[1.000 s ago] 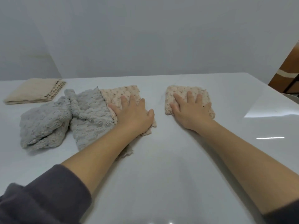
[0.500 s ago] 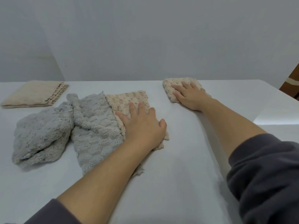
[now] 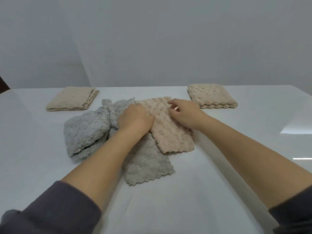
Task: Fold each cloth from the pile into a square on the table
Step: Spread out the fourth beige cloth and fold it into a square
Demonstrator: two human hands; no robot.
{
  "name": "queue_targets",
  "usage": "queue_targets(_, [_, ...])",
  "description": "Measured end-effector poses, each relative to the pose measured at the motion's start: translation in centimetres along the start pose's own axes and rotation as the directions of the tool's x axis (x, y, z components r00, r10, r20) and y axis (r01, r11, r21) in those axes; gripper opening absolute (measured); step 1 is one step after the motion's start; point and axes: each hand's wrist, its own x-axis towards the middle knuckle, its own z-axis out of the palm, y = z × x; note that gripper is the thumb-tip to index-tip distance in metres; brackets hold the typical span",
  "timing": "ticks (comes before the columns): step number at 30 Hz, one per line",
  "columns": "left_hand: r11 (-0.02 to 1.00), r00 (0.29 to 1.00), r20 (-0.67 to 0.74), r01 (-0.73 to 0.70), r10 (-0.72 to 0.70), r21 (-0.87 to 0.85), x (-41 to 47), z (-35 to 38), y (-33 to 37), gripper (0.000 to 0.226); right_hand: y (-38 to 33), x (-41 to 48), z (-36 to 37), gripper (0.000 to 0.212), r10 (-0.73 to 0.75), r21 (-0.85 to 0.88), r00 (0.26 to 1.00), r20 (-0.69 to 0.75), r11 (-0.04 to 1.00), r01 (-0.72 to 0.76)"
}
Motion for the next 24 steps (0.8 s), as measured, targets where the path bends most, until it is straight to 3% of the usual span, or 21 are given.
queue_targets(3, [0.987, 0.997, -0.034, -0.073, 0.068, -0.147, 0.1, -0.6, -0.9, 0.013, -2.1, -0.7, 0.8, 0.039, 0.112, 0.084, 0.994, -0.002, 0.99, -0.112])
queue_targets(9, [0.818, 0.983, -0.145, -0.177, 0.116, -0.548, -2.9, -4.3, -1.8, 0.015, -5.3, -3.6, -0.7, 0.015, 0.173, 0.307, 0.981, -0.093, 0.942, -0.137])
queue_targets(15, [0.682, 0.99, -0.095, -0.142, 0.107, -0.718, -6.5, -9.2, -4.1, 0.006, -10.7, -7.6, -4.2, 0.016, 0.05, 0.402, 0.977, -0.207, 0.915, 0.038])
queue_targets(21, [0.725, 0.967, -0.212, -0.245, 0.139, -0.644, -11.3, -14.1, -9.0, 0.009, -16.4, -12.1, -6.1, 0.018, -0.116, 0.518, 0.987, -0.115, 0.84, 0.159])
queue_targets(24, [0.636, 0.961, -0.191, -0.275, 0.2, -0.721, -14.0, -16.2, -11.3, 0.019, -19.7, -14.8, -6.4, 0.023, -0.256, 0.519, 0.966, -0.049, 0.82, 0.243])
